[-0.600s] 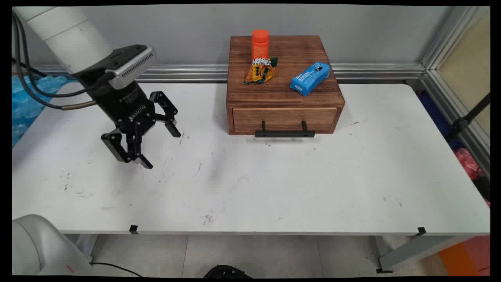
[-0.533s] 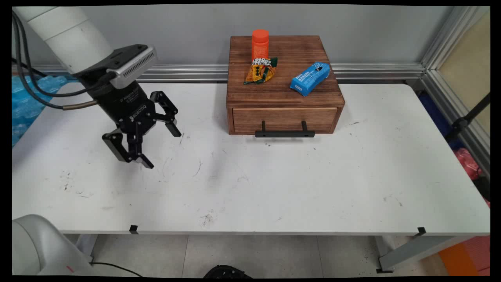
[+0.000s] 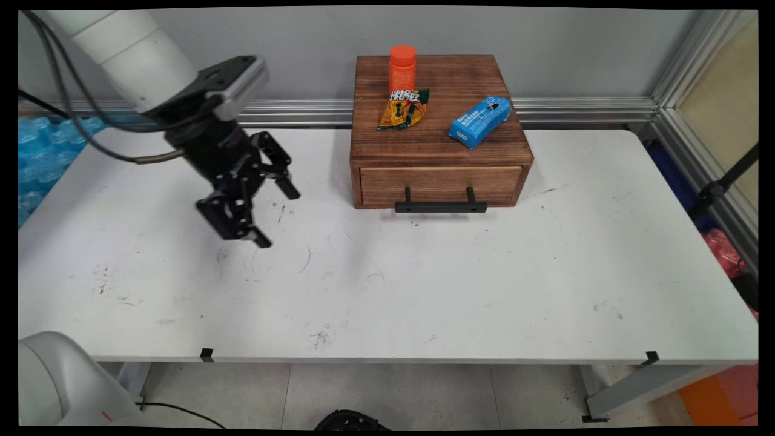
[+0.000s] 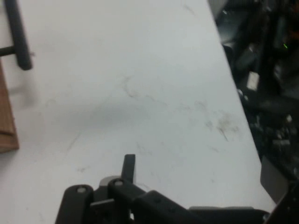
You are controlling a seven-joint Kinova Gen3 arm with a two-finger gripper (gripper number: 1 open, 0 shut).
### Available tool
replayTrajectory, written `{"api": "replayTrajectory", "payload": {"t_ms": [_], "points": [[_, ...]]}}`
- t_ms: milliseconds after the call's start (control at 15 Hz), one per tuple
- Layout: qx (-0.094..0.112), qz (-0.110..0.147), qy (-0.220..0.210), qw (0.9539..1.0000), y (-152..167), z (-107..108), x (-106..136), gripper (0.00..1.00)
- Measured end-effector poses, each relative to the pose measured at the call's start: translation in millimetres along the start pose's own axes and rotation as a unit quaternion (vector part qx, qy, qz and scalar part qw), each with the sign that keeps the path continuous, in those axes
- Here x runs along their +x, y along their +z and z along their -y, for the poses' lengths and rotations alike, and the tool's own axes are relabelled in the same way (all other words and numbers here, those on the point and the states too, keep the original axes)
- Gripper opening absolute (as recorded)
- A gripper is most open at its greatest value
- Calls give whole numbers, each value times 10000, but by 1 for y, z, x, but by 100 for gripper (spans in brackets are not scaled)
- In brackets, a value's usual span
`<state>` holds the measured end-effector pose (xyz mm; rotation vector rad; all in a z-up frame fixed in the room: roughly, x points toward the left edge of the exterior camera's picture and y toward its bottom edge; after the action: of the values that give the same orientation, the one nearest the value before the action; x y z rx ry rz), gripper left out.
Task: Open the drawer
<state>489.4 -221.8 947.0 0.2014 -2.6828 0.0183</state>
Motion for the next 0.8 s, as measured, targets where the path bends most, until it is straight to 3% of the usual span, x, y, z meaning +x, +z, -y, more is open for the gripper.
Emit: {"api": "replayTrajectory", "payload": {"t_ms": [400, 800], "points": [[388, -213, -815, 9957, 33, 22, 35, 100], [772, -328, -1413, 9864, 81, 48, 72, 100]]}}
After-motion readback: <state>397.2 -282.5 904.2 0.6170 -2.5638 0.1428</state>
